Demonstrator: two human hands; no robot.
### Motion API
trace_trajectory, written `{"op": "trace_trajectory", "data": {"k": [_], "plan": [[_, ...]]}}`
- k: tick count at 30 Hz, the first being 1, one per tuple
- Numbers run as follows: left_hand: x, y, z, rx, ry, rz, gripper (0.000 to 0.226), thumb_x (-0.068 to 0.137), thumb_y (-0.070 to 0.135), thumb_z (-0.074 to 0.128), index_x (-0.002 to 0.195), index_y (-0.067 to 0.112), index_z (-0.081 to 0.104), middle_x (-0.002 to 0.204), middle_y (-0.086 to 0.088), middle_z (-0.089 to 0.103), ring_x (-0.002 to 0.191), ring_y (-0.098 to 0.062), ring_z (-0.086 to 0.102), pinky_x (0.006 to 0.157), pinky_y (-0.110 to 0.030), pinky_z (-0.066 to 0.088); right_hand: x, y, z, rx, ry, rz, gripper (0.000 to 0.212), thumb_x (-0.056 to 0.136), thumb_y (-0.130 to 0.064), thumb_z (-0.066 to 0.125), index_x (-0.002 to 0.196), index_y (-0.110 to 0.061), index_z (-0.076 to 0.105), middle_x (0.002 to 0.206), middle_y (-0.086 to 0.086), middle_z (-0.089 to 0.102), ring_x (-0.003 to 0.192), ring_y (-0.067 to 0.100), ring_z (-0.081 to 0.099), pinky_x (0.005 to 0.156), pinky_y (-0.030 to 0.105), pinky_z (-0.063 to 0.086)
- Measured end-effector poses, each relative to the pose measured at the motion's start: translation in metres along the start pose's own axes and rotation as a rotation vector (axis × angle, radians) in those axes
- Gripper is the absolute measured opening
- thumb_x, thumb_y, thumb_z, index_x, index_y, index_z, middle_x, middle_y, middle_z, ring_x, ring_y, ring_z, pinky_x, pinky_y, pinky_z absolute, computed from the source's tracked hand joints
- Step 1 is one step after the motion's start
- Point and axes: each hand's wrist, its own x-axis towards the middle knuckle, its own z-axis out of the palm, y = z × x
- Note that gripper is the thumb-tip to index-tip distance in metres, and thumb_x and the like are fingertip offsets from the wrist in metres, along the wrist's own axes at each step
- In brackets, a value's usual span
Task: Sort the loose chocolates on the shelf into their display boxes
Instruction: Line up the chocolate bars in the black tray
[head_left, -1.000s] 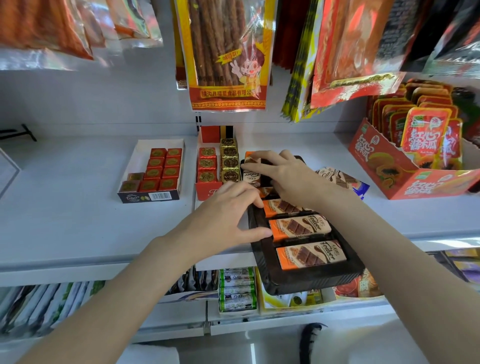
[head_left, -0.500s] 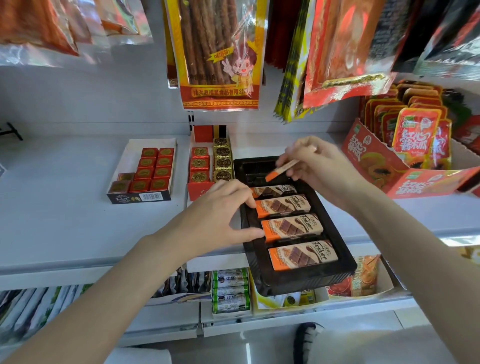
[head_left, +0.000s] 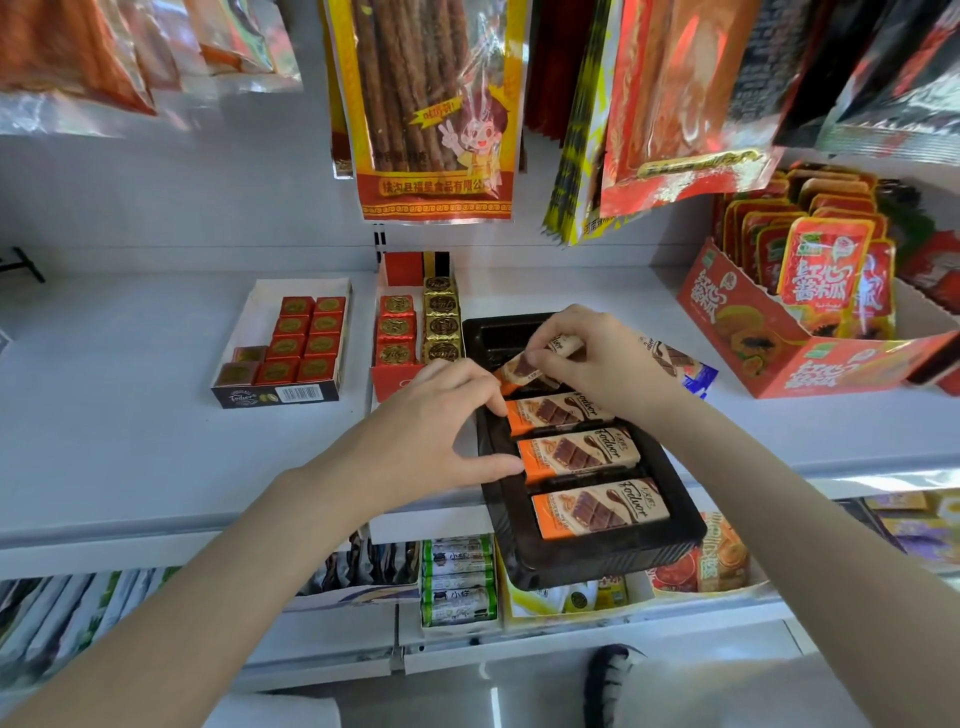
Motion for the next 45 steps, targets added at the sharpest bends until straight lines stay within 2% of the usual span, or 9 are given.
{"op": "trace_trajectory", "data": {"k": [8,10,15,23,29,33,36,41,45], "plan": [[0.001,-0.001,-0.002,-0.034,-0.034,-0.013,0.04,0.075,0.049,0.063,0.105,0.026,0.051,0.124,0.014,0.04,0.118,0.0,0.032,0.098,-0.024,0.032,-0.006,0.016,-0.007,-0.152,-0.099,-0.08,0.016,0.087,-0.035,0.053,0.089,-0.031,0.069,0.111,-0.006,0.057,0.116,0.025,0.041,0.099,0.042,0.031],[0.003,0.0,-0.004,-0.036,-0.048,-0.017,0.039,0.075,0.049,0.064,0.105,0.027,0.051,0.122,0.015,0.04,0.115,0.0,0.035,0.097,-0.026,0.035,-0.01,0.017,-0.016,-0.219,-0.187,-0.084,0.023,0.092,-0.032,0.048,0.103,-0.029,0.068,0.128,-0.004,0.049,0.123,0.023,0.036,0.103,0.036,0.026],[0.006,0.001,-0.007,0.004,-0.073,0.0,0.038,0.074,0.05,0.064,0.102,0.028,0.05,0.135,0.016,0.033,0.12,0.003,0.028,0.1,-0.023,0.031,-0.021,0.04,-0.063,-0.114,0.138,0.124,0.023,0.092,-0.01,0.048,0.104,-0.009,0.067,0.112,0.006,0.066,0.089,0.01,0.056,0.076,0.021,0.04],[0.01,0.004,-0.012,0.031,-0.129,-0.056,0.042,0.071,0.05,0.067,0.104,0.029,0.051,0.129,0.015,0.044,0.109,0.005,0.028,0.093,-0.022,0.033,-0.036,0.071,-0.056,-0.366,0.046,0.15,0.037,0.073,-0.01,0.073,0.108,-0.002,0.062,0.102,0.017,0.066,0.085,0.026,0.06,0.073,0.026,0.045],[0.008,0.004,-0.01,0.024,-0.119,-0.054,0.042,0.073,0.05,0.065,0.106,0.03,0.05,0.132,0.016,0.042,0.113,0.009,0.023,0.093,-0.018,0.028,-0.026,0.043,-0.068,0.093,0.275,0.266,0.013,0.082,-0.016,0.059,0.094,-0.013,0.063,0.082,0.001,0.065,0.069,0.012,0.06,0.058,0.021,0.046],[0.005,0.005,-0.008,0.027,-0.108,-0.031,0.04,0.075,0.049,0.064,0.105,0.028,0.049,0.138,0.015,0.037,0.117,0.009,0.021,0.094,-0.017,0.024,-0.016,0.012,-0.062,0.004,0.41,0.143,0.014,0.085,-0.014,0.055,0.084,-0.009,0.069,0.073,0.0,0.065,0.062,0.013,0.057,0.061,0.026,0.046],[0.002,0.008,-0.009,0.054,-0.107,-0.048,0.041,0.076,0.05,0.061,0.109,0.029,0.048,0.149,0.012,0.023,0.131,0.0,0.02,0.104,-0.023,0.022,-0.002,-0.003,-0.044,-0.088,0.419,0.048,0.007,0.08,-0.01,0.063,0.083,-0.007,0.069,0.072,-0.001,0.062,0.064,0.009,0.055,0.063,0.013,0.043],[0.0,0.013,-0.01,0.078,-0.083,-0.057,0.045,0.079,0.05,0.059,0.115,0.025,0.049,0.144,0.01,0.034,0.131,-0.006,0.03,0.101,-0.022,0.027,0.02,-0.019,-0.032,-0.212,0.49,-0.136,0.01,0.081,-0.006,0.059,0.089,-0.004,0.065,0.076,0.011,0.065,0.072,0.023,0.058,0.07,0.036,0.048],[0.001,0.01,-0.01,0.071,-0.081,-0.044,0.045,0.079,0.051,0.058,0.115,0.025,0.049,0.14,0.009,0.04,0.128,-0.007,0.033,0.1,-0.024,0.03,0.033,-0.022,-0.013,-0.435,0.483,-0.353,0.007,0.076,0.004,0.056,0.08,0.004,0.062,0.076,0.02,0.062,0.074,0.037,0.058,0.058,0.037,0.046]]}}
